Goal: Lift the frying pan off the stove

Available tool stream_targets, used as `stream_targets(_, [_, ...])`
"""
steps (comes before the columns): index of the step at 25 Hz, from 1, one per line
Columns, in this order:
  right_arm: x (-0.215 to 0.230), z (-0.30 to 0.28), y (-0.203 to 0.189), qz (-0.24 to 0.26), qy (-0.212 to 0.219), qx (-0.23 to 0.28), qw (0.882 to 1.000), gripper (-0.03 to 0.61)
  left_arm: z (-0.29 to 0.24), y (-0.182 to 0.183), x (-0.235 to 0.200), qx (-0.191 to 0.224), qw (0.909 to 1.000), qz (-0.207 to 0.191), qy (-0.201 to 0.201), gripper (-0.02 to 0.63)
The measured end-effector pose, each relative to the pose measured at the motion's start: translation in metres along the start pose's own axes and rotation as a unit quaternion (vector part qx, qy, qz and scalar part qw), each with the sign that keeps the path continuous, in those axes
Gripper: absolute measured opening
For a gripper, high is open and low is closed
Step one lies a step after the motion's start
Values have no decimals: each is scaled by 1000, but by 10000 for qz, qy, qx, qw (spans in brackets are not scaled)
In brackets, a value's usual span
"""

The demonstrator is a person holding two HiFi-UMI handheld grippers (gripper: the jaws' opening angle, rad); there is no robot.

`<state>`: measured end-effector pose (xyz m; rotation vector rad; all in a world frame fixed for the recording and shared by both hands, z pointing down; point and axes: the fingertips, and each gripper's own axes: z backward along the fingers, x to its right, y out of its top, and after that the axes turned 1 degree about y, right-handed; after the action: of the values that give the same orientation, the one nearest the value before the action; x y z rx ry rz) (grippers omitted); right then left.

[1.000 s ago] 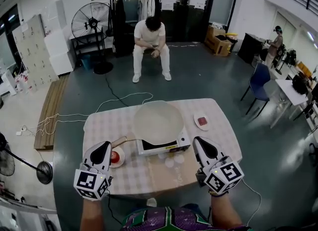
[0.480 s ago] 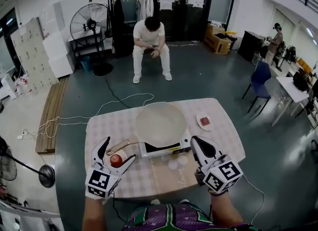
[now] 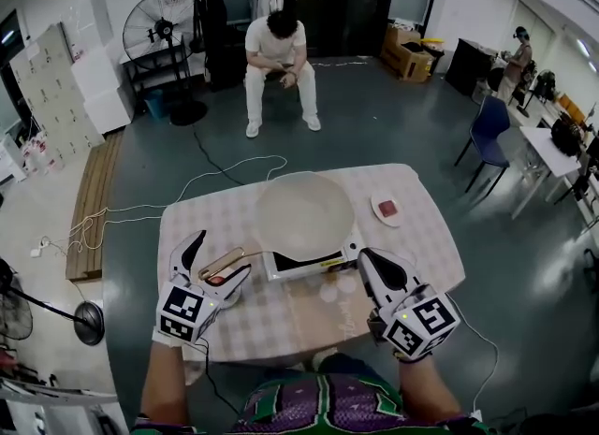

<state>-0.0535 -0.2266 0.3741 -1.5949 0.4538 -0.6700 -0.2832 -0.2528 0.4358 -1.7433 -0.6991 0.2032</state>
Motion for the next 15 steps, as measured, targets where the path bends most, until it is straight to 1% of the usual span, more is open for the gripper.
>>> stream_targets(3, [11, -4, -9, -42, 8, -53, 10000, 8, -22, -18, 2, -471, 9983, -228, -261, 456])
stream_targets(5, [17, -10, -13, -112, 69, -65, 9999, 8, -35, -28, 3, -805, 9951, -375, -424, 456])
stream_targets(8, [24, -22, -14, -203, 203, -102, 9995, 8, -52, -40, 4, -1177, 9898, -546, -588, 456])
stream_targets(12, [34, -45, -11, -123, 412, -121, 9990, 8, -75, -57, 1, -1605, 9811, -890, -610, 456])
stream_targets(15, [43, -60, -12, -5, 493, -168, 9986, 8, -88, -70, 1, -1871, 9761, -878, -667, 456])
